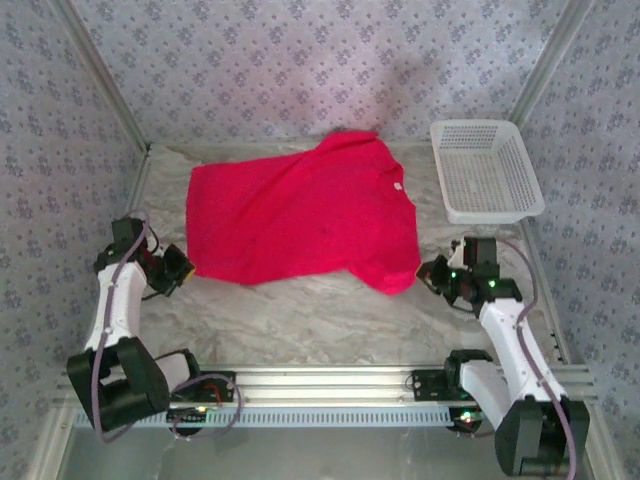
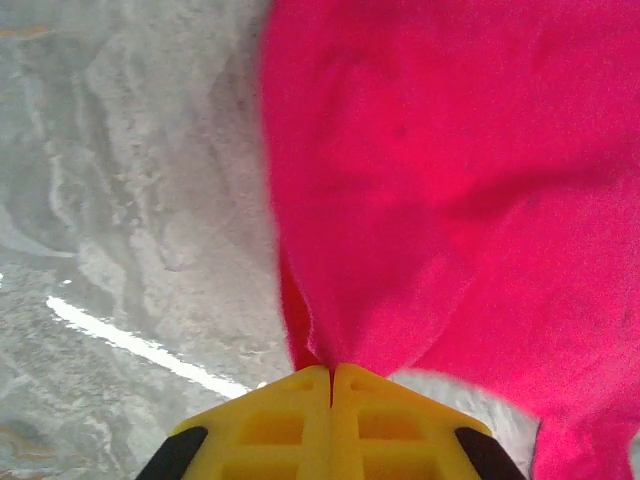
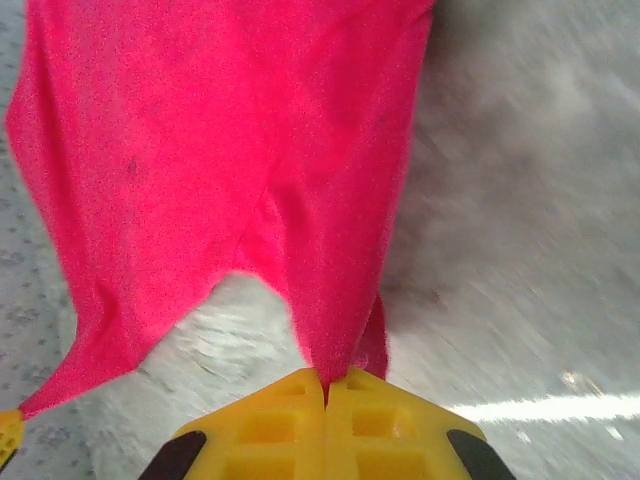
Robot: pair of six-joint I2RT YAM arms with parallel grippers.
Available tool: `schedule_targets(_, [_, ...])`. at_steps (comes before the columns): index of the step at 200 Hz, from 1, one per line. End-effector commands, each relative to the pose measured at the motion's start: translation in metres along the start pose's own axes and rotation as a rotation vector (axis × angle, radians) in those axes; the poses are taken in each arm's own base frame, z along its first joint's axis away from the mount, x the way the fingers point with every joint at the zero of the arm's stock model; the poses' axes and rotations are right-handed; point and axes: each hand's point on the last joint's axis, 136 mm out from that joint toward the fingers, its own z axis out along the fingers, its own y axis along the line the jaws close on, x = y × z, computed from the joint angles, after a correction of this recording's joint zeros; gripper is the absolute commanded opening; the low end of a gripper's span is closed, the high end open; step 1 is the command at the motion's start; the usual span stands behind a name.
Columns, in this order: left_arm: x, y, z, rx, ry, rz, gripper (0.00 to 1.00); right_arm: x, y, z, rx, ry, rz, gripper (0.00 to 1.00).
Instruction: Fold the inside-out t-shirt
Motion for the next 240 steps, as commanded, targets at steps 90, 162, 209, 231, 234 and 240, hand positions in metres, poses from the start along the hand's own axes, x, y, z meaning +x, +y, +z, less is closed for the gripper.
schedule_targets(90, [0.0,0.026,-0.017,-0.007,-0.118,-0.133,0.06,0.038,-0.017,-0.022,0.033,0.037,-0.001,0.0])
schedule_targets(162, [0.03,0.038,-0.049,0.067,-0.296,-0.214,0.22,0.065,-0.03,-0.032,-0.004,0.007,0.092,0.0])
schedule_targets(209, [0.043,0.043,-0.061,0.036,-0.284,-0.236,0.22,0.082,-0.041,-0.043,0.028,0.019,0.124,0.0])
schedule_targets(231, [0.045,0.036,-0.073,0.06,-0.29,-0.235,0.21,0.086,-0.042,-0.052,0.036,0.005,0.12,0.0])
schedule_targets(234, [0.045,0.034,-0.075,0.067,-0.294,-0.232,0.21,0.086,-0.042,-0.054,0.038,0.0,0.119,0.0])
schedule_targets(240, [0.044,0.029,-0.079,0.093,-0.302,-0.222,0.21,0.087,-0.043,-0.058,0.047,-0.009,0.119,0.04])
